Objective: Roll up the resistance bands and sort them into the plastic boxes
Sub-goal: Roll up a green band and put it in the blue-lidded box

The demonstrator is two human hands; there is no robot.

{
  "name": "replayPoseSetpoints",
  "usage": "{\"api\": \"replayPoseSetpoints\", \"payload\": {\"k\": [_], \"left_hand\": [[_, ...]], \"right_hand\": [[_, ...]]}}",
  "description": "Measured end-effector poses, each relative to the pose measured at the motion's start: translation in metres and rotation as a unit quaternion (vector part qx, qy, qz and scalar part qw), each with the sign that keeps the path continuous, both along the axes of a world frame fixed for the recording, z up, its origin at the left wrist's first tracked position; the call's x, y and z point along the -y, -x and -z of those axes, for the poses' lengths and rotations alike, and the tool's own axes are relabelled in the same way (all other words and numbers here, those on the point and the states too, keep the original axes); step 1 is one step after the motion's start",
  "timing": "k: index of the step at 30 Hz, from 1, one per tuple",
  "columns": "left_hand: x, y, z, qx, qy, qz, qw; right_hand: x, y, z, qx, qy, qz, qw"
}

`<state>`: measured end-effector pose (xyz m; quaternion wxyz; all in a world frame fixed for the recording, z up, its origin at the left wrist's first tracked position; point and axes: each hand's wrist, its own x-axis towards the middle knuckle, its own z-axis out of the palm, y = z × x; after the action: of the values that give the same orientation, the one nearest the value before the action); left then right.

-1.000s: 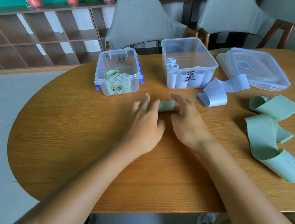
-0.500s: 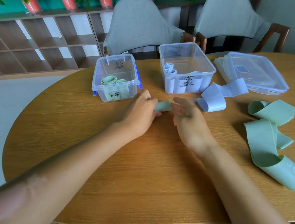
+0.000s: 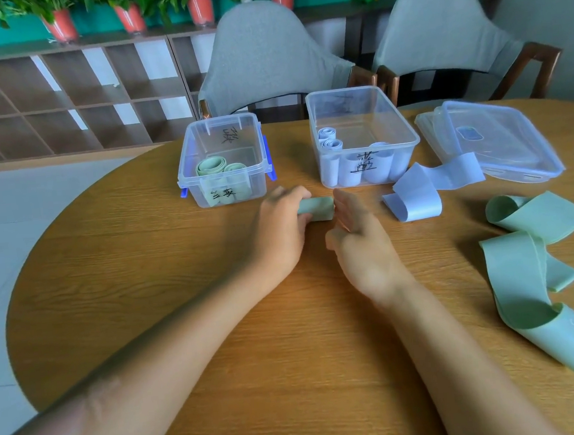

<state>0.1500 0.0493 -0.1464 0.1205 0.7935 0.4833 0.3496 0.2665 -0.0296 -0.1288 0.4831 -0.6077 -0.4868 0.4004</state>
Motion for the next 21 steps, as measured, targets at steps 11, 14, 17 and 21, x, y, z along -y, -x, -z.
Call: {"api": "replayPoseSetpoints", "payload": {"k": [11, 14, 17, 21], "left_hand": [[-0.013, 0.007, -0.012, -0.06, -0.004, 0.091, 0.994], [-0.007, 0.005, -0.022, -0.053, -0.011, 0.142, 0.988], [0.001, 0.001, -0.024, -0.051, 0.004, 0.159, 0.986], [0.009, -0.001, -0.018, -0.013, 0.013, 0.136, 0.991]], "right_hand": [[0.002, -0.006, -0.006, -0.009, -0.005, -0.014, 1.0], [0.005, -0.009, -0.01, -0.001, -0.035, 0.006, 0.999], [0.007, -0.012, -0.013, 0.004, -0.051, 0.03, 0.998], [0.014, -0.013, -0.015, 0.014, -0.064, 0.02, 0.998]]}}
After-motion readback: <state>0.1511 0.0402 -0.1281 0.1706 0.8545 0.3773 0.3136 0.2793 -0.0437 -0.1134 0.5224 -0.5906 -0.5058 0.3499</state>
